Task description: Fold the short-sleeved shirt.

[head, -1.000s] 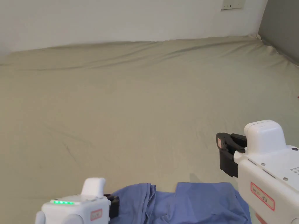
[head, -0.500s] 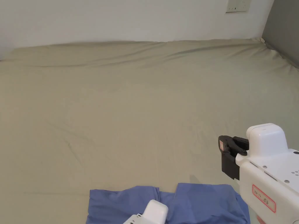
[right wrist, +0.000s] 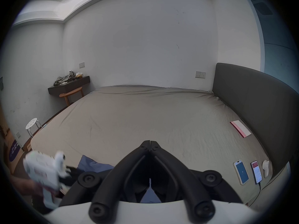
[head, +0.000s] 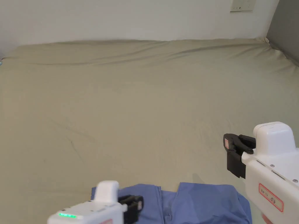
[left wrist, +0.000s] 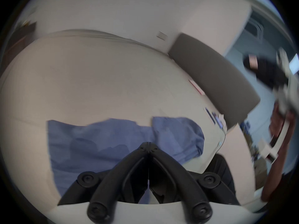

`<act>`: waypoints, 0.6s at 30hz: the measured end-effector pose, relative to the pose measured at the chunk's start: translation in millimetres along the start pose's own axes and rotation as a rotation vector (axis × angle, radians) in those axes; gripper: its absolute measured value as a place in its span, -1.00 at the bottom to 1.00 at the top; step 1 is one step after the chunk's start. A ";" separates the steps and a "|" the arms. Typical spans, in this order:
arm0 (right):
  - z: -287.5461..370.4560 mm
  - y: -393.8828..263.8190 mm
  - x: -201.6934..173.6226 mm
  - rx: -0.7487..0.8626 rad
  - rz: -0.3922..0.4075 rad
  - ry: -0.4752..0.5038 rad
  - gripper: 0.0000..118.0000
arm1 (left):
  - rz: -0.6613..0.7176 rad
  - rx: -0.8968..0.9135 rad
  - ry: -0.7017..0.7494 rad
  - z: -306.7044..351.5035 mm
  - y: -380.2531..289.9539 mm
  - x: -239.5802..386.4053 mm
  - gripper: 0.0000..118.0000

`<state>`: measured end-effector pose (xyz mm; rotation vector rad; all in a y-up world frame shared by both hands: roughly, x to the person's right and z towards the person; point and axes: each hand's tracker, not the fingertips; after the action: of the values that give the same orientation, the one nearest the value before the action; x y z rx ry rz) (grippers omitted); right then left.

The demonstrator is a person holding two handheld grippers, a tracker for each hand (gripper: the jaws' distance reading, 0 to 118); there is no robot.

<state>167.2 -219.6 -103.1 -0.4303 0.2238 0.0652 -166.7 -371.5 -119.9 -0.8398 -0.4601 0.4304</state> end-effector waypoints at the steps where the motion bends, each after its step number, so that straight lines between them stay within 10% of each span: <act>1: 0.1 -0.1 -0.1 0.001 0.000 0.001 -1.00 | 0.036 0.007 -0.005 7.3 4.7 -18.3 -0.98; 4: -2.1 -1.7 0.7 -0.002 0.002 0.004 -1.00 | 0.129 -0.014 0.018 28.3 16.3 -72.9 -0.62; 8: -7.5 -5.5 2.0 -0.011 0.006 0.010 -1.00 | 0.250 -0.077 -0.019 39.8 15.3 -125.6 0.94; 18: -12.7 -4.3 -8.8 -0.029 0.030 0.022 -1.00 | 0.603 -0.170 -0.273 -17.3 -14.3 -174.1 1.00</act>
<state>156.6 -229.0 -110.6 -0.4569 0.2513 0.0928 -297.3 -483.0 -156.2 -1.0888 -0.4949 1.0838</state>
